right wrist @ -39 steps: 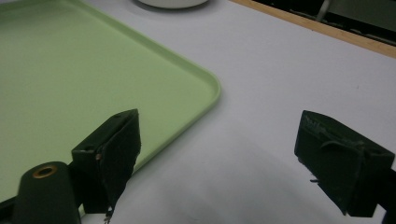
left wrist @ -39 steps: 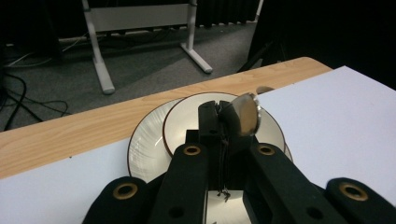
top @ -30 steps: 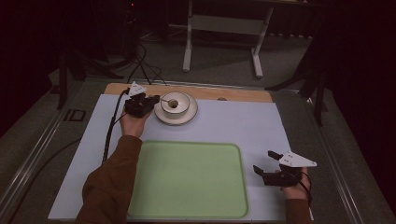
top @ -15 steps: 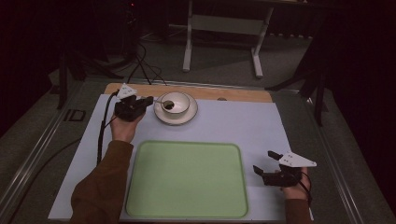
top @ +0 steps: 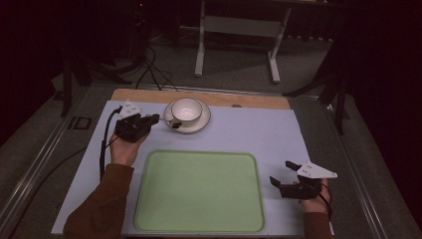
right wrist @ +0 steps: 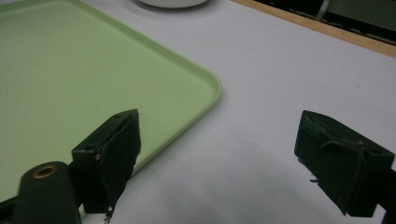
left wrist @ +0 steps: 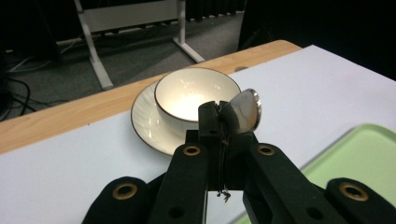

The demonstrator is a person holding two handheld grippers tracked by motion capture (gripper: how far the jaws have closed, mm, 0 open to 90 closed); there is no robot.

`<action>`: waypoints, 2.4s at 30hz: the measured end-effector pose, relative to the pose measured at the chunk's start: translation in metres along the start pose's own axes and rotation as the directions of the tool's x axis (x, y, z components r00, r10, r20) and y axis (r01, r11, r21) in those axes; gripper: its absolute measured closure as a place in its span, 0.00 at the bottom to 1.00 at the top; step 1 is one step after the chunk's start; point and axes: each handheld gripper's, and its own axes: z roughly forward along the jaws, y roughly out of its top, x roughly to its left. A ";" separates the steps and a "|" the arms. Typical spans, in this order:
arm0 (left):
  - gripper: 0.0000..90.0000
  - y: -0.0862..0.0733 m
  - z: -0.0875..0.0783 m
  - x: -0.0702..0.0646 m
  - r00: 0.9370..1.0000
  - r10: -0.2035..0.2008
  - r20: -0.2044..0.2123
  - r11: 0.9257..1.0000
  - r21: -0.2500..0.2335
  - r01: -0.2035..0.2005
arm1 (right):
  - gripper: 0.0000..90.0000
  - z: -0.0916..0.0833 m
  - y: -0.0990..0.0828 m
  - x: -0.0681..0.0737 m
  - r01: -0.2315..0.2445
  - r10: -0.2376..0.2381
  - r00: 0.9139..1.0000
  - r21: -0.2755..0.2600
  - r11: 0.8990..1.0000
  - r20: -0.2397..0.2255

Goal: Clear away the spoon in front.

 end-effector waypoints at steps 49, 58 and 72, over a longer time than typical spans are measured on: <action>0.98 -0.035 -0.006 0.003 0.999 -0.046 0.012 0.996 0.081 0.045 | 0.16 0.001 0.000 0.001 0.001 -0.001 1.000 0.012 1.000 -0.004; 0.98 -0.033 0.014 0.006 0.997 -0.078 0.004 0.997 0.013 0.078 | 0.16 0.001 0.000 0.000 0.000 0.000 1.000 0.012 1.000 -0.003; 0.99 -0.029 0.001 0.003 0.996 -0.082 0.048 0.996 0.036 0.080 | 0.16 0.001 0.000 0.001 0.004 -0.004 1.000 0.014 1.000 -0.003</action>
